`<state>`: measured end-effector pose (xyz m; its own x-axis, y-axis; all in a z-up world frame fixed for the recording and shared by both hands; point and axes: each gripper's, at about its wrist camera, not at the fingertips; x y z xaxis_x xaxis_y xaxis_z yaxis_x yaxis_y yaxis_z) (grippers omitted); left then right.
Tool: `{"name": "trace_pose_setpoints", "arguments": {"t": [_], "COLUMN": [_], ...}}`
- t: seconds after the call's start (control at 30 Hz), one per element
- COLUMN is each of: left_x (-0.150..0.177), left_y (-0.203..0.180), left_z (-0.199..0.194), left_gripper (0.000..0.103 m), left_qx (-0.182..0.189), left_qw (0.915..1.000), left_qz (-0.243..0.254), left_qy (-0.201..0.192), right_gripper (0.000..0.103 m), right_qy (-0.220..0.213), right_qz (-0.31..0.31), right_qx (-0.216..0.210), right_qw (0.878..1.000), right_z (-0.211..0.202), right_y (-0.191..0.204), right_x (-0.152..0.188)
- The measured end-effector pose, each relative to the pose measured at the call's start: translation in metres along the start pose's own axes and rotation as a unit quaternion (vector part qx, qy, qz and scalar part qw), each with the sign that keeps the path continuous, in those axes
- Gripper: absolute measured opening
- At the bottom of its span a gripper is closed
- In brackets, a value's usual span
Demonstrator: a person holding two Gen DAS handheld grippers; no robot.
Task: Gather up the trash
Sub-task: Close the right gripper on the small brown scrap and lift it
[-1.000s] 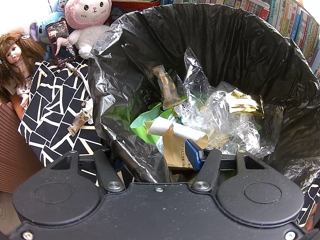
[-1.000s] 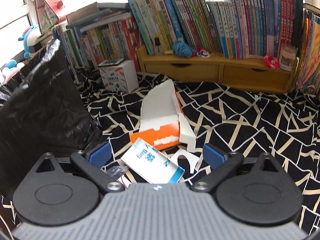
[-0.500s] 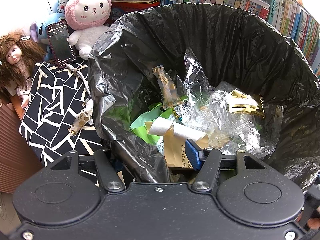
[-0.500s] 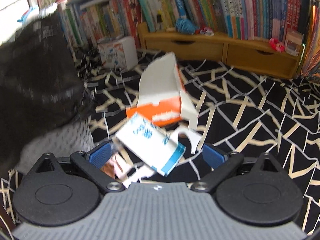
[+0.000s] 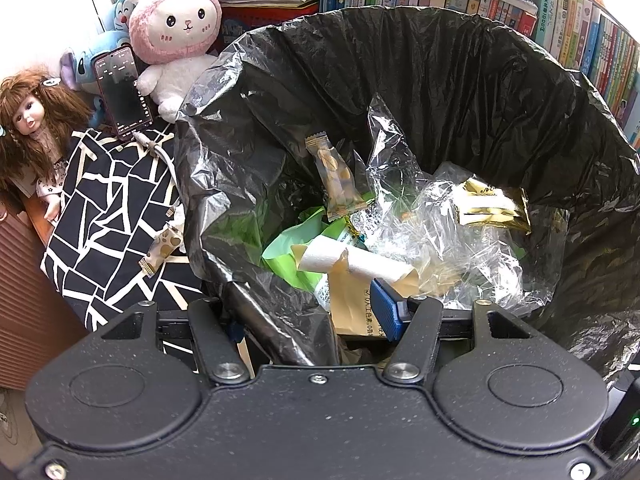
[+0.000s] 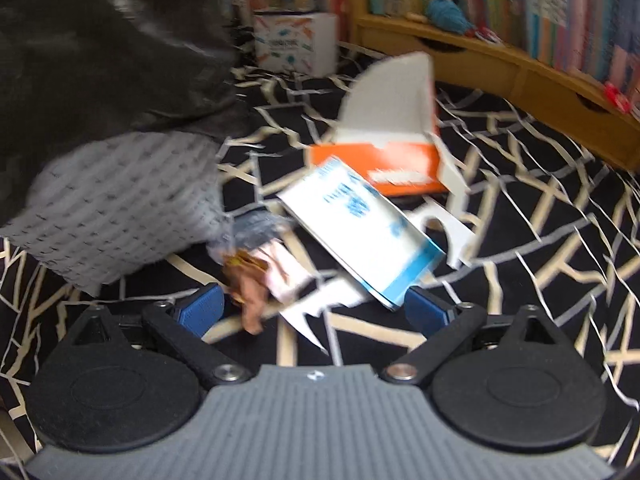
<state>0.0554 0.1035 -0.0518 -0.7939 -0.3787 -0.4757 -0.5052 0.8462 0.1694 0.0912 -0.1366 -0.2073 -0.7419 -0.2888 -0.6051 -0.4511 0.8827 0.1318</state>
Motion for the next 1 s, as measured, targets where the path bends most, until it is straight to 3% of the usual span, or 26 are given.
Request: {"name": "trace_pose_setpoints", "arguments": {"t": [0.23,0.3,0.37,0.47,0.67,1.0], "left_x": [0.000,0.000,0.000,0.000,-0.001,-0.001], "left_y": [0.000,0.000,0.000,0.000,0.000,0.000], "left_z": [0.000,0.000,0.000,0.000,0.000,0.001], "left_gripper": [0.058,0.058,0.058,0.058,0.058,0.058], "left_qx": [-0.001,-0.001,0.000,0.000,0.000,0.000], "left_qw": [1.0000,1.0000,1.0000,1.0000,1.0000,1.0000], "left_qz": [0.001,0.001,0.001,-0.001,-0.003,-0.003], "left_qy": [0.000,0.000,0.000,-0.001,-0.001,-0.001], "right_gripper": [0.079,0.068,0.045,0.030,0.022,0.022], "right_qy": [0.037,0.056,0.056,0.046,0.013,-0.053], "right_qz": [-0.081,-0.084,-0.076,-0.053,-0.008,0.040], "right_qx": [-0.024,-0.020,-0.018,-0.019,-0.024,-0.029], "right_qw": [0.996,0.995,0.995,0.997,1.000,0.997], "right_z": [0.025,0.034,0.033,0.025,-0.001,-0.052], "right_y": [0.033,0.036,0.035,0.029,0.010,-0.006], "right_x": [-0.004,-0.003,-0.003,-0.005,-0.007,-0.018]}}
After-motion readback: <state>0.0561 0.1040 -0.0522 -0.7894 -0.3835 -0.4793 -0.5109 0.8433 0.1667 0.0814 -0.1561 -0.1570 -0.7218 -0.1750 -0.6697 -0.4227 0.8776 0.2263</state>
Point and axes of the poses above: each gripper's, at about its wrist camera, not at the fingertips, and z roughly the way its jaws point, y to its left, x to its underside, and after that the axes turned 11 degrees about -x, right-handed
